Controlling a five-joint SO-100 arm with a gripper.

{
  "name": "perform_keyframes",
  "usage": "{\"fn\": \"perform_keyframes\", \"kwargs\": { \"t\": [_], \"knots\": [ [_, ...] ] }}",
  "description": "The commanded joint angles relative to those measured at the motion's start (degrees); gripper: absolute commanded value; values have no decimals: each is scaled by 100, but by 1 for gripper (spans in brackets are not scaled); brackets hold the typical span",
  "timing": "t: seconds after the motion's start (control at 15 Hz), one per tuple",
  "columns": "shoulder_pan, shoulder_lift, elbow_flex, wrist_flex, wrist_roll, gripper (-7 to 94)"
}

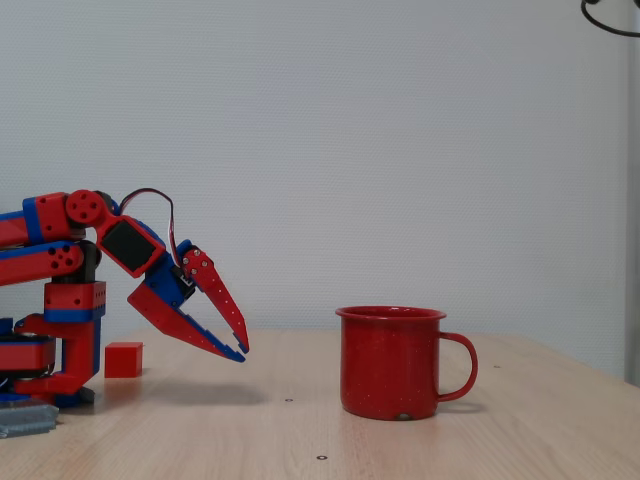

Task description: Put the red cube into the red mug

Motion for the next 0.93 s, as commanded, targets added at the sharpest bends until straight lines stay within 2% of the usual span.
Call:
{"fn": "perform_keyframes", "kwargs": {
  "t": [0.0,0.27,0.47,0.67,0.87],
  "knots": [
    [0,325,272,26,9,0],
    [88,325,88,264,220,0],
    [62,-501,-1230,729,606,0],
    [-290,-2092,-3454,1564,1354,0],
    [-721,-3384,-5440,2733,2188,0]
  ]
}}
